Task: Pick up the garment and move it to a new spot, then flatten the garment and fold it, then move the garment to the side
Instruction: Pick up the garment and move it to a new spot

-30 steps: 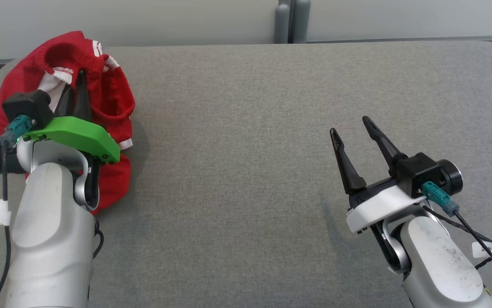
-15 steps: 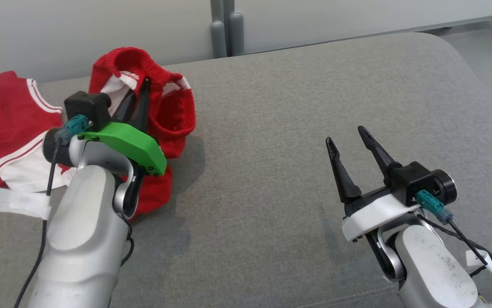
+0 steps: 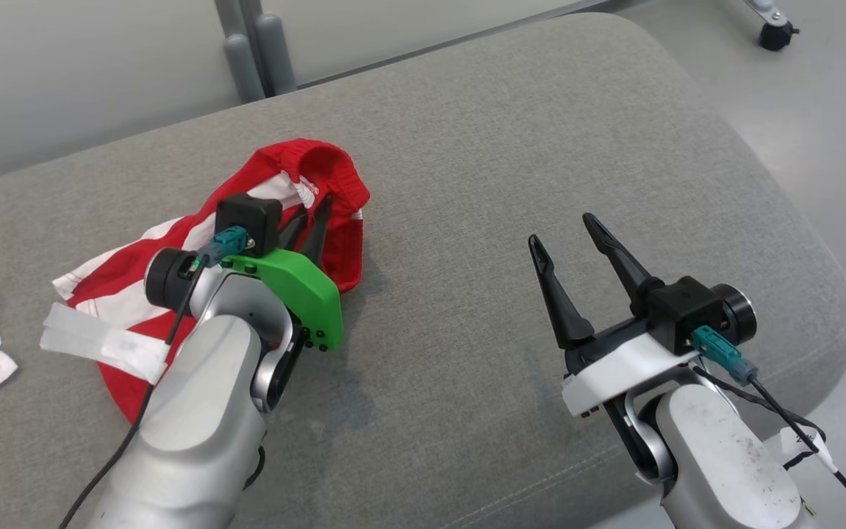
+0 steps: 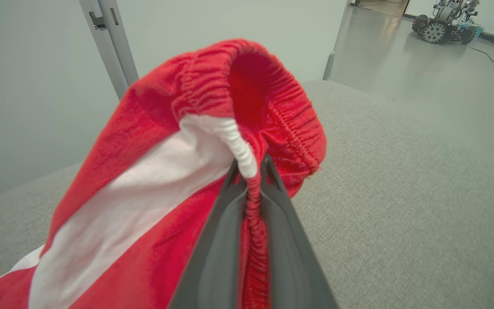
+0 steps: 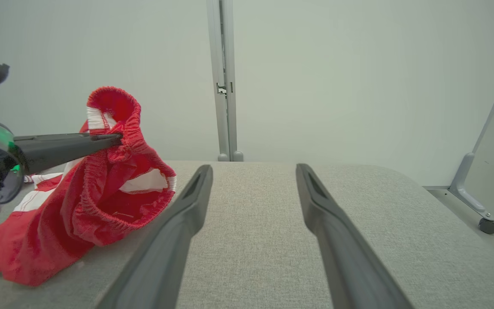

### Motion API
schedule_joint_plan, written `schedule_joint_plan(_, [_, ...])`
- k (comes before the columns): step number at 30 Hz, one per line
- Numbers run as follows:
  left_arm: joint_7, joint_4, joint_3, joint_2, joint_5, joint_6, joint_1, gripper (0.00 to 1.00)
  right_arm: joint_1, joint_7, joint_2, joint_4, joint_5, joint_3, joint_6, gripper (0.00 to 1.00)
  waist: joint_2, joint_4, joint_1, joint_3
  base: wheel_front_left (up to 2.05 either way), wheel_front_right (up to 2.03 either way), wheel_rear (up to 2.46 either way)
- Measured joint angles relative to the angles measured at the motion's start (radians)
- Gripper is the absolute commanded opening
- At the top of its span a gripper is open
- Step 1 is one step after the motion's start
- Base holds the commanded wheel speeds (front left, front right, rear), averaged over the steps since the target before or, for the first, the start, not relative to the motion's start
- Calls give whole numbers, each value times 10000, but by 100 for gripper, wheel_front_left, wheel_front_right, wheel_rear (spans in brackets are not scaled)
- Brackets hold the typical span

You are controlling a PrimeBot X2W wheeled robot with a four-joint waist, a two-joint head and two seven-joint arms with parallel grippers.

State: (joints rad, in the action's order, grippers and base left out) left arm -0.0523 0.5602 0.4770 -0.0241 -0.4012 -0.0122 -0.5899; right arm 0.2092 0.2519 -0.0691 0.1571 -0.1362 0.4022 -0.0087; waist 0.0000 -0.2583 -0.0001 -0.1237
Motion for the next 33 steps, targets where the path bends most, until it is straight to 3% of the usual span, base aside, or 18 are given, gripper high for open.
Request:
schedule_joint_plan(9, [174,399,1112,-35,-207,316,86,0,187,2,33,-61,-228,-130,-6,100,0,-961,0,-537,0,0,0])
schedule_joint_plan(11, [174,405,1241,-38,-282,316,111,49,190,2,40,-59,-236,-136,-8,100,1,-1029,0,-595,0,0,0])
schedule_joint_plan(12, [174,407,1411,-50,-290,316,112,100,193,2,48,-61,-236,-161,-13,100,0,-1086,1,-654,0,0,0])
schedule_joint_plan(20, [58,303,2268,-84,-692,332,108,100,327,15,56,-56,-247,-500,-117,100,0,-1152,1,-880,0,0,0])
schedule_joint_plan(33, [-779,-194,3116,-102,-660,215,-135,100,298,25,12,282,-309,-855,-115,100,0,-208,0,-704,0,0,0])
